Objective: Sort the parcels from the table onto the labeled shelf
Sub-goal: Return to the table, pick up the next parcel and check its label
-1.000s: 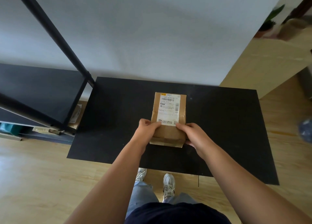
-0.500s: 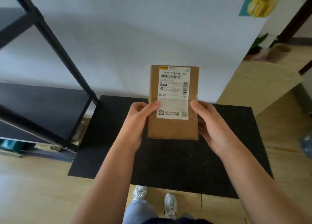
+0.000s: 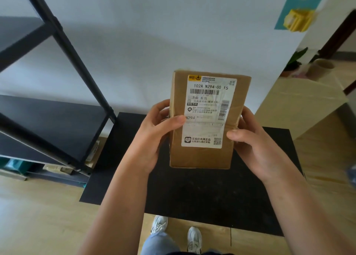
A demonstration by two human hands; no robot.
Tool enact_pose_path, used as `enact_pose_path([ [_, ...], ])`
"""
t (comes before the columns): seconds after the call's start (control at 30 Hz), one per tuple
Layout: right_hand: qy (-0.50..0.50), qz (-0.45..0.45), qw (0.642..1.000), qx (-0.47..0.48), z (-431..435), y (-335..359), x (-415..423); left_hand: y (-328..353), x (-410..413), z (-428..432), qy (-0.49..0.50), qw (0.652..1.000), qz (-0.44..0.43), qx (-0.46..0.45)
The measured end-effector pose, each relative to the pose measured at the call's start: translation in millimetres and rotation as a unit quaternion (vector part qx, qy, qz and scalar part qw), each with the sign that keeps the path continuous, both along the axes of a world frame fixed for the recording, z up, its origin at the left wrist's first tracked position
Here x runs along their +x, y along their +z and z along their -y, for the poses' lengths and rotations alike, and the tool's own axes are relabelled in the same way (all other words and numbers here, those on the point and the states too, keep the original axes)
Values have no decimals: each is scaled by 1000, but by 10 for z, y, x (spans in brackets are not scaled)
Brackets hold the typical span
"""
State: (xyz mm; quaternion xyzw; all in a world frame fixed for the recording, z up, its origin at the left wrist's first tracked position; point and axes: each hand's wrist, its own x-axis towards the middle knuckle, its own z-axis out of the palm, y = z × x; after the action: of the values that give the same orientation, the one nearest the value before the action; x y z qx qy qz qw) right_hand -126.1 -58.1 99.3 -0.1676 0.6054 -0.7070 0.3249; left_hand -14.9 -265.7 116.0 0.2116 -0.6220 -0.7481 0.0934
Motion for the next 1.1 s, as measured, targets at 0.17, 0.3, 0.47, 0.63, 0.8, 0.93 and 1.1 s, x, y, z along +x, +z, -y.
enact_pose_path([
  [0.17,11,-18,1000,-20,-5,38,-3,39,24,24,-10,1000,-19,-5],
  [0.3,8,-20,1000,-18,-8,92,-2,93,36,21,-5,1000,-18,0],
  [0.47,-18,-11,1000,12,-7,174,15,164,6,-52,24,1000,15,0],
  [0.63,-43,-1,998,51,29,190,69,229,-3,-146,46,997,55,-3],
  [0.8,-48,3,997,56,28,202,88,259,35,-174,53,996,66,-8],
  [0.93,-47,-2,997,58,24,202,110,273,89,-201,52,997,63,-16],
  [1.1,-55,5,996,67,17,184,146,223,178,-198,20,997,62,-31],
])
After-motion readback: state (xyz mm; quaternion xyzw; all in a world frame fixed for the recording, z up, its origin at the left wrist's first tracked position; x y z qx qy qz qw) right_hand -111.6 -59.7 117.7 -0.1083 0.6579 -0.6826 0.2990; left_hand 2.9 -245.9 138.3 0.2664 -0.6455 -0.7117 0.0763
